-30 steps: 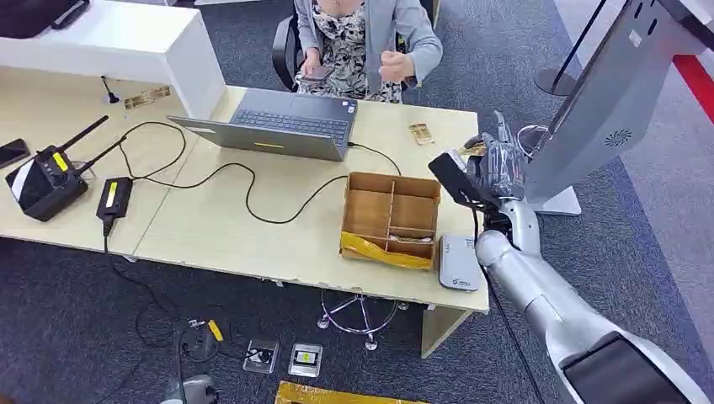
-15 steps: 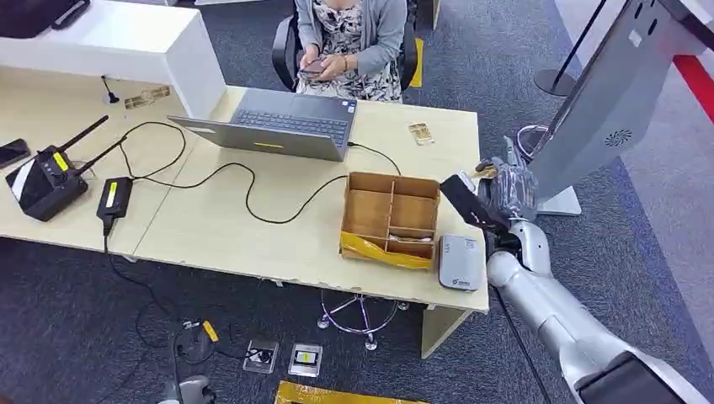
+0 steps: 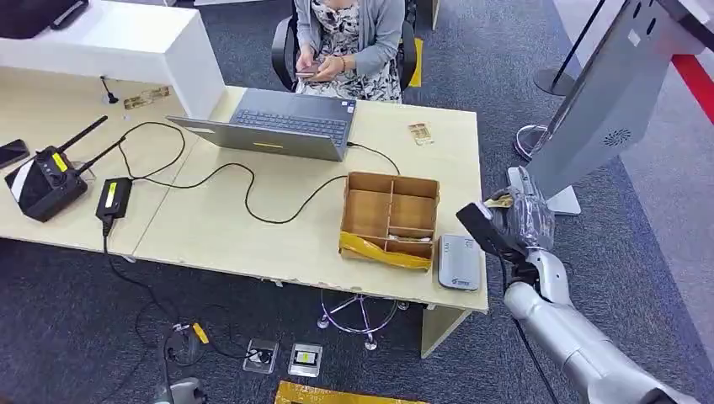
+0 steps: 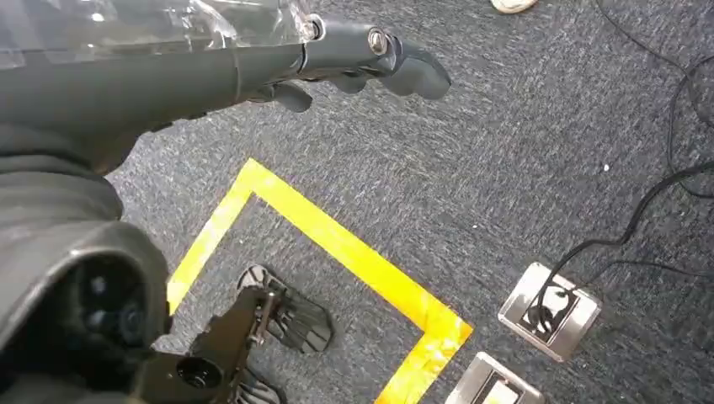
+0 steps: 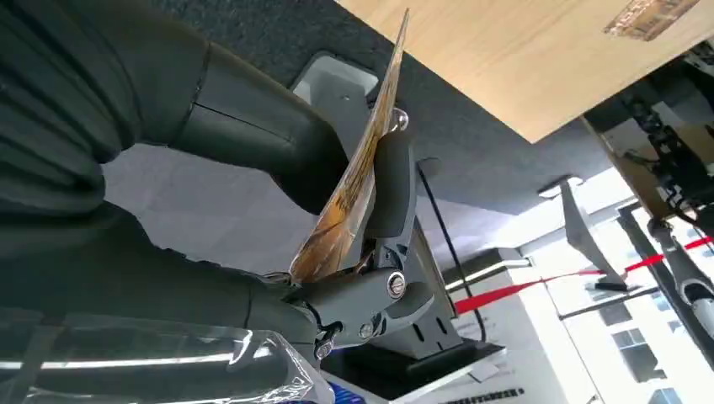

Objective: Pass the card to the sensor for recognition and then transmit it.

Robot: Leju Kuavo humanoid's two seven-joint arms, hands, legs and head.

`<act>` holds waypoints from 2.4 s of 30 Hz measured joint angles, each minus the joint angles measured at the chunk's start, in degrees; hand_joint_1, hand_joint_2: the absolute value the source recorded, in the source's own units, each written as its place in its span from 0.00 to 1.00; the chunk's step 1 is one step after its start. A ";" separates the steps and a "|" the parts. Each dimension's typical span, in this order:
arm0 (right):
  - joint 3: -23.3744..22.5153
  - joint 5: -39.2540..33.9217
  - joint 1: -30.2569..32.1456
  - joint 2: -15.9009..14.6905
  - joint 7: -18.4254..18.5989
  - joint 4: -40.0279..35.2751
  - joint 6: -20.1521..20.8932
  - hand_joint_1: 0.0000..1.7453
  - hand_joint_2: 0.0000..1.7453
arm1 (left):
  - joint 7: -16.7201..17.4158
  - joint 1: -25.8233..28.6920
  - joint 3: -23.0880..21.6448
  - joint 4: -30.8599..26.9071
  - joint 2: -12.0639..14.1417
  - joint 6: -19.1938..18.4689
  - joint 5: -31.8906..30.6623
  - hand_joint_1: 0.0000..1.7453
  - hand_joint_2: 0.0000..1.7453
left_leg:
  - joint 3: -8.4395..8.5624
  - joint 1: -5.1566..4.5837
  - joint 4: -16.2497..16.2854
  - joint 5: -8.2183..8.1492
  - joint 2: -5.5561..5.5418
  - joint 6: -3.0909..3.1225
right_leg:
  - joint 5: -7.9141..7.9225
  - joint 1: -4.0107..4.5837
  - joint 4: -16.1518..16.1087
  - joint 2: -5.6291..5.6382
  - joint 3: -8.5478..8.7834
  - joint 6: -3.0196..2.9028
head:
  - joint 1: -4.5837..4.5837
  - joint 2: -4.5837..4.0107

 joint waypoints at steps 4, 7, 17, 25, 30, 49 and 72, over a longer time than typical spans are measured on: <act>0.63 -0.44 1.73 -1.26 0.81 -2.90 0.00 1.00 1.00 | 0.57 0.00 0.00 0.00 0.15 0.20 0.07 0.00 0.00 | -0.01 0.00 0.00 0.00 0.00 0.00 | 0.00 0.00 0.00 -0.01 0.00 0.00 | 0.00 0.00; 1.07 -1.09 2.86 -1.81 0.54 -4.28 0.00 1.00 1.00 | 0.57 -0.01 0.00 0.00 0.35 0.20 0.28 0.00 0.00 | -0.01 0.00 0.00 0.00 0.00 0.00 | 0.00 0.00 0.00 0.00 0.00 0.00 | 0.02 0.00; 2.86 -0.63 6.30 -3.30 0.72 -7.43 0.00 1.00 1.00 | 0.57 -0.01 0.00 0.00 0.37 -0.35 -0.92 0.00 0.00 | -0.01 0.00 0.00 0.00 0.00 0.00 | 0.00 0.00 0.00 -0.01 -0.01 0.00 | 0.00 0.00; 4.37 -1.40 9.70 -4.44 1.42 -9.88 0.00 1.00 1.00 | 0.57 -0.03 0.00 0.00 0.31 -1.20 -3.08 0.00 0.00 | -0.02 0.00 0.00 0.00 0.01 0.00 | 0.00 0.00 -0.01 0.00 -0.03 0.00 | 0.02 0.00; 5.31 -3.32 11.17 -5.16 2.84 -10.77 0.04 1.00 1.00 | 0.70 -0.07 0.00 0.02 0.26 -1.25 -4.37 0.00 0.00 | -0.02 0.00 0.00 0.00 0.01 0.00 | 0.00 0.00 -0.01 0.01 -0.04 0.00 | 0.00 0.00; 7.47 -6.21 12.54 -5.13 3.17 -10.36 0.72 1.00 1.00 | 1.38 -0.10 0.00 0.02 -0.48 -1.07 -5.40 0.00 0.00 | 0.03 0.00 -0.01 -0.01 0.12 0.00 | 0.00 0.00 -0.02 0.12 -0.03 0.00 | 0.00 0.00; 6.58 -12.66 11.78 -5.70 2.49 -11.56 3.12 1.00 1.00 | 1.31 -0.14 0.00 0.02 -1.33 -1.62 -8.15 0.00 0.00 | 0.19 0.00 -0.01 0.00 0.24 0.00 | 0.07 0.00 -0.01 0.27 0.14 0.01 | 0.00 0.00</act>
